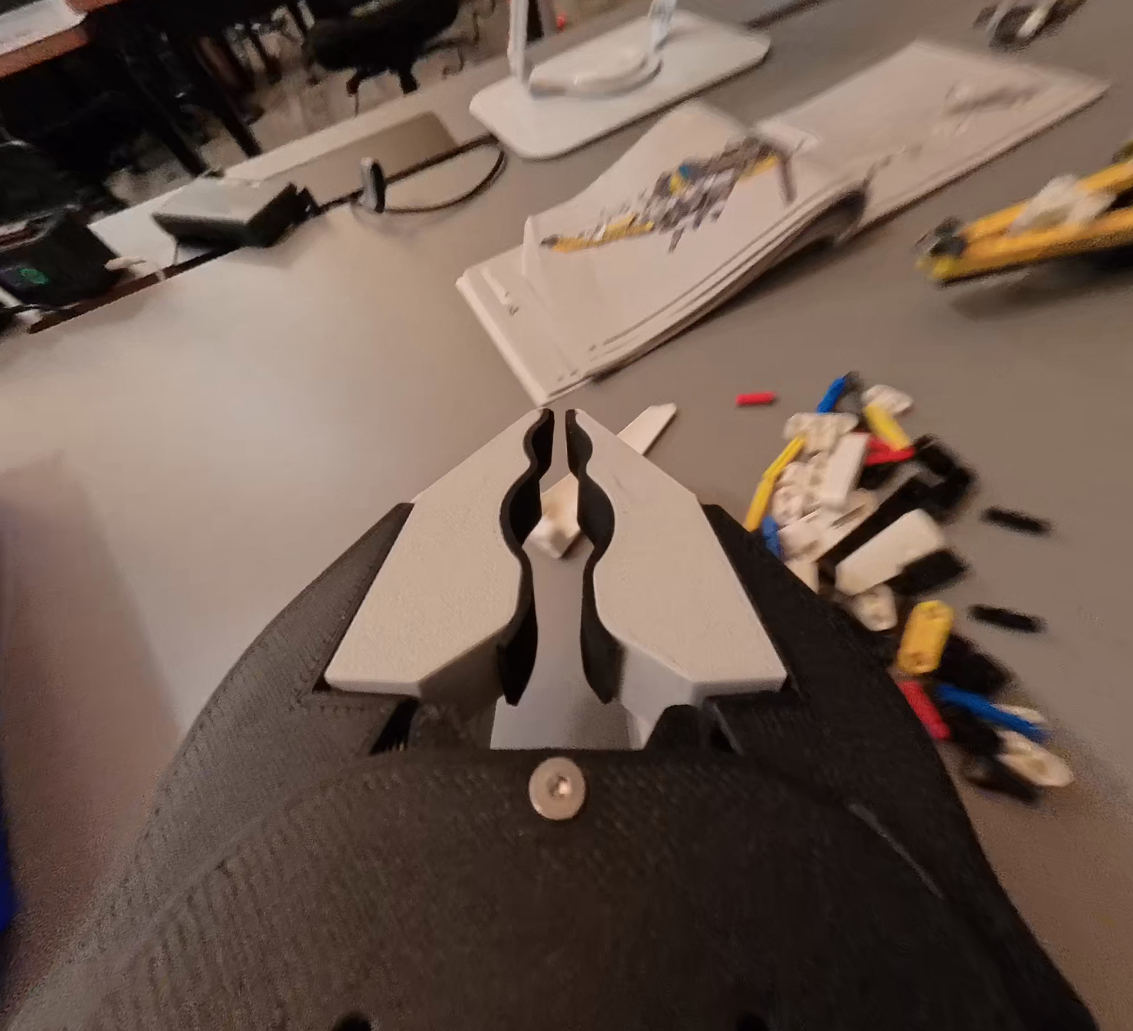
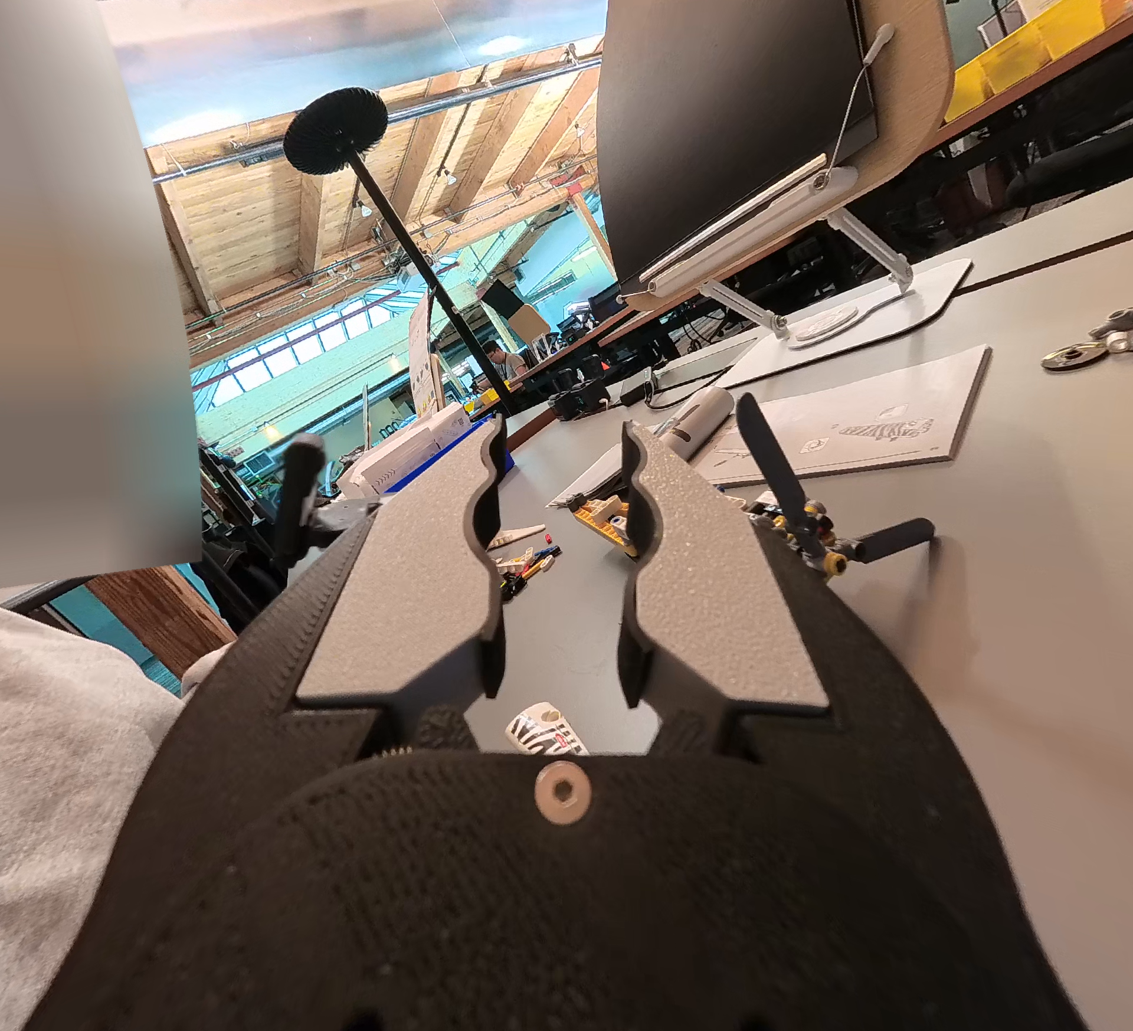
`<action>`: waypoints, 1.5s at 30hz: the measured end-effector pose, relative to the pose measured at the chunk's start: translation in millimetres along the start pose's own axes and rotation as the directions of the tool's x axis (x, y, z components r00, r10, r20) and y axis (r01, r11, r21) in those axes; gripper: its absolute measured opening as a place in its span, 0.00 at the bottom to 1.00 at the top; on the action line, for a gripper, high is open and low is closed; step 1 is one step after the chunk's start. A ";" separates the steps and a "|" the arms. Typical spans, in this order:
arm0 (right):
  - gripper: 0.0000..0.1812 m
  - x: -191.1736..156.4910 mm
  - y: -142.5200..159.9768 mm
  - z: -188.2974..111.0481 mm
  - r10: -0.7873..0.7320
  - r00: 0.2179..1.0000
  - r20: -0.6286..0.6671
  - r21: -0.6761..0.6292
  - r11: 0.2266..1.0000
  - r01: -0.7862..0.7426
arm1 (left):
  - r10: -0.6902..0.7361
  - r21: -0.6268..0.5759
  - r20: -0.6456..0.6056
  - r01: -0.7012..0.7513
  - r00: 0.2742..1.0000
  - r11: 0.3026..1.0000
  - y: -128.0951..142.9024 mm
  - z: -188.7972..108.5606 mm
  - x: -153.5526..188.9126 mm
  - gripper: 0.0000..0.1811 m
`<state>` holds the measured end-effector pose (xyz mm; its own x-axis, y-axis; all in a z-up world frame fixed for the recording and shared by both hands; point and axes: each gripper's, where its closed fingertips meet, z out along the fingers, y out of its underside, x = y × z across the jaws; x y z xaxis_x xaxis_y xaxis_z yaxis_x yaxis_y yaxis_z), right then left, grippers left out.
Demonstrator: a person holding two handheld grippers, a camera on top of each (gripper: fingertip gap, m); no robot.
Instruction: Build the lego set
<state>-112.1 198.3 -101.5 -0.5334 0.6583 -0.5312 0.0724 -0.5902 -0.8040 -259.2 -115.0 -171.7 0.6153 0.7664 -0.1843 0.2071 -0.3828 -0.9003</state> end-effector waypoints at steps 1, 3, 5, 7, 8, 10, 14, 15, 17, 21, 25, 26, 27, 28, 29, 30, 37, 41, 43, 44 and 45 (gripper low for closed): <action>0.20 0.0 0.0 0.0 0.000 1.000 0.000 0.000 1.000 0.000 | -0.042 0.038 -0.038 0.044 0.998 0.998 -11.9 -5.3 6.9 0.02; 0.20 0.1 0.2 0.2 0.001 1.000 -0.001 -0.002 1.000 -0.001 | -0.090 0.111 -0.118 0.103 0.989 0.988 -41.3 -19.1 25.1 0.04; 0.20 0.4 0.5 0.6 0.001 1.000 -0.002 -0.005 1.000 -0.001 | -0.080 0.176 -0.191 0.114 0.978 0.978 -68.9 -33.0 50.1 0.05; 0.20 0.5 0.9 0.9 0.003 1.000 -0.002 -0.008 1.000 -0.003 | -0.046 0.206 -0.293 0.110 0.955 0.972 -84.8 -40.4 89.1 0.07; 0.20 0.5 1.0 1.0 0.003 1.000 -0.002 -0.008 1.000 -0.003 | -0.030 0.198 -0.353 0.106 0.935 0.974 -86.7 -40.9 113.2 0.08; 0.20 0.5 0.7 0.8 0.002 1.000 -0.002 -0.006 1.000 -0.002 | 0.008 0.147 -0.476 0.070 0.879 0.987 -80.2 -38.7 164.9 0.11; 0.20 0.3 -0.1 0.2 0.004 1.000 0.001 0.000 1.000 -0.004 | 0.033 0.067 -0.642 0.013 0.766 0.998 -64.1 -35.0 247.9 0.12; 0.20 0.2 -0.3 0.0 0.004 1.000 0.001 0.001 1.000 -0.004 | 0.028 0.035 -0.672 -0.007 0.740 0.999 -59.0 -34.5 262.4 0.14; 0.20 0.0 -0.4 -0.3 0.004 1.000 0.003 0.002 1.000 -0.004 | 0.026 -0.021 -0.705 -0.057 0.709 0.998 -48.5 -31.5 282.3 0.17; 0.20 -0.1 -0.6 -0.6 0.007 1.000 0.005 0.004 1.000 -0.007 | 0.056 -0.105 -0.690 -0.177 0.721 0.979 -24.5 -16.1 297.8 0.22; 0.20 -0.2 -0.6 -0.5 0.006 1.000 0.006 0.004 1.000 -0.006 | 0.057 -0.176 -0.699 -0.250 0.713 0.952 -3.6 -7.9 311.7 0.25; 0.20 -0.2 -0.5 -0.6 0.007 1.000 0.006 0.004 1.000 -0.007 | 0.063 -0.189 -0.699 -0.269 0.712 0.945 -0.5 -7.1 313.1 0.25; 0.20 -0.1 -0.7 -0.6 0.007 1.000 0.005 0.004 1.000 -0.007 | 0.071 -0.190 -0.696 -0.278 0.715 0.942 0.4 -6.2 313.3 0.24; 0.20 0.0 -0.6 -0.7 0.007 1.000 0.005 0.005 1.000 -0.007 | 0.075 -0.188 -0.692 -0.279 0.718 0.942 0.0 -5.6 313.3 0.24; 0.20 0.0 -0.6 -0.6 0.007 1.000 0.005 0.004 1.000 -0.007 | 0.072 -0.189 -0.689 -0.275 0.721 0.943 -0.6 -5.1 313.4 0.22; 0.20 -0.1 -0.5 -0.6 0.007 1.000 0.005 0.003 1.000 -0.007 | 0.066 -0.194 -0.690 -0.272 0.721 0.942 -0.2 -5.2 313.6 0.21; 0.20 0.0 -0.3 -0.4 0.006 1.000 0.004 0.003 1.000 -0.006 | 0.025 -0.209 -0.710 -0.244 0.704 0.947 -1.1 -7.4 313.5 0.21; 0.20 0.0 -0.2 -0.4 0.006 1.000 0.004 0.002 1.000 -0.006 | -0.027 -0.222 -0.719 -0.193 0.694 0.956 -4.2 -9.4 310.2 0.21; 0.20 0.0 -0.2 -0.4 0.006 1.000 0.004 0.002 1.000 -0.006 | -0.052 -0.228 -0.719 -0.165 0.693 0.959 -6.1 -9.6 307.2 0.21; 0.20 0.0 -0.2 -0.4 0.006 1.000 0.004 0.002 1.000 -0.006 | -0.062 -0.231 -0.719 -0.154 0.692 0.961 -6.6 -9.6 305.6 0.21; 0.20 0.0 -0.2 -0.4 0.006 1.000 0.004 0.003 1.000 -0.006 | -0.073 -0.234 -0.718 -0.141 0.692 0.962 -7.3 -9.6 304.0 0.21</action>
<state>-111.7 198.6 -101.4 -0.5362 0.6528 -0.5351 0.0736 -0.5954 -0.8000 -66.4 115.8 -217.4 0.9568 0.1877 0.2219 0.2905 -0.5975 -0.7473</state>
